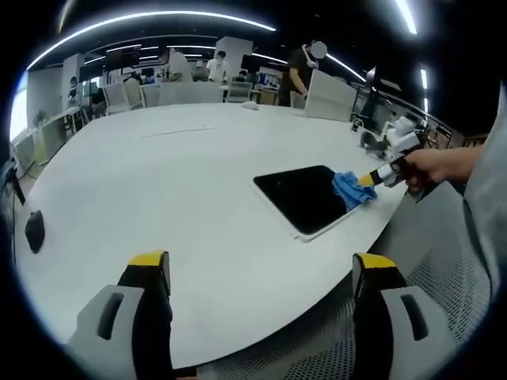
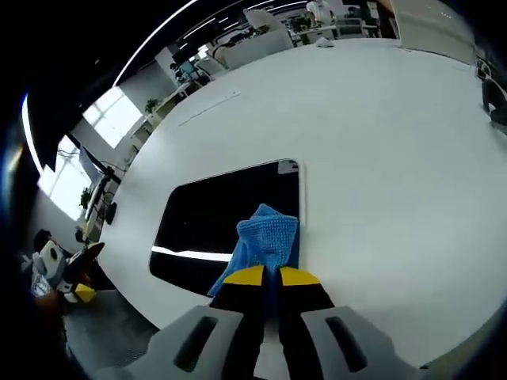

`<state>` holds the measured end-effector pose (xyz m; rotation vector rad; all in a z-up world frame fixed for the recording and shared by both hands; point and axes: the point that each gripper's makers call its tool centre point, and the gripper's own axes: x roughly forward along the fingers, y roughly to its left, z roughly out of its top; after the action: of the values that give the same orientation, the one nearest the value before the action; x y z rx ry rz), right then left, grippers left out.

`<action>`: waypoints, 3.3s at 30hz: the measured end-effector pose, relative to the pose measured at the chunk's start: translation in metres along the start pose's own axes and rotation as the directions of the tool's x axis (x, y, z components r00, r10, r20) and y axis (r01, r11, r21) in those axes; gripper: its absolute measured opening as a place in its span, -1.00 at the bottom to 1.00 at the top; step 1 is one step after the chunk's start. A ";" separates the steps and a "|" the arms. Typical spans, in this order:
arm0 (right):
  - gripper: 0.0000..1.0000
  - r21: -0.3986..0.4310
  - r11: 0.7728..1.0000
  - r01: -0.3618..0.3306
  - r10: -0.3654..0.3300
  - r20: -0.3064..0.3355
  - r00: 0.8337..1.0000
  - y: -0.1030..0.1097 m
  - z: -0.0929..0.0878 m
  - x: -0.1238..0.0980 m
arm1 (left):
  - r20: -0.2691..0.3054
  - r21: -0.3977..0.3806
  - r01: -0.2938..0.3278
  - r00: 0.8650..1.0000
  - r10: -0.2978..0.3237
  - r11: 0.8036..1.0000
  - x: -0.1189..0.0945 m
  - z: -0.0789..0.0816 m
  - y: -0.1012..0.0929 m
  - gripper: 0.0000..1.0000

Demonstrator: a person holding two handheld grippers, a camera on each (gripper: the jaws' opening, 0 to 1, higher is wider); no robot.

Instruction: Wipe the mirror surface with the cleaning cloth until all visible marks leave the cleaned area.

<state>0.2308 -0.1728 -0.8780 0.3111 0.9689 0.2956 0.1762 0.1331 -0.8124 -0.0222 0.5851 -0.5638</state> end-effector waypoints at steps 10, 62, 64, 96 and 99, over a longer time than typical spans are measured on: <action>-0.98 0.028 1.000 -0.013 0.012 0.024 1.000 0.003 0.003 -0.003 | -0.004 -0.003 -0.004 1.000 0.004 1.000 0.000 -0.001 0.001 0.88; -0.98 -0.086 0.993 -0.083 0.075 -0.097 0.992 0.089 -0.009 0.033 | -0.011 0.004 0.009 1.000 -0.009 1.000 -0.001 -0.002 -0.002 0.85; -0.98 -0.093 0.992 -0.087 0.077 -0.101 0.992 0.095 -0.011 0.036 | -0.012 0.004 0.011 1.000 -0.011 1.000 0.000 -0.003 -0.001 0.86; -0.98 -0.182 0.977 -0.110 0.087 -0.132 0.987 0.148 -0.014 0.064 | -0.047 0.013 0.015 0.999 -0.015 1.000 0.000 -0.009 -0.002 0.86; -0.99 -0.184 0.976 -0.116 0.092 -0.135 0.987 0.150 -0.014 0.067 | -0.049 0.015 0.017 0.999 -0.016 1.000 0.000 -0.009 -0.004 0.86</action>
<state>0.2388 -0.0077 -0.8780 0.1687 1.0415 0.5057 0.1697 0.1310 -0.8195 0.0011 0.6292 -0.5862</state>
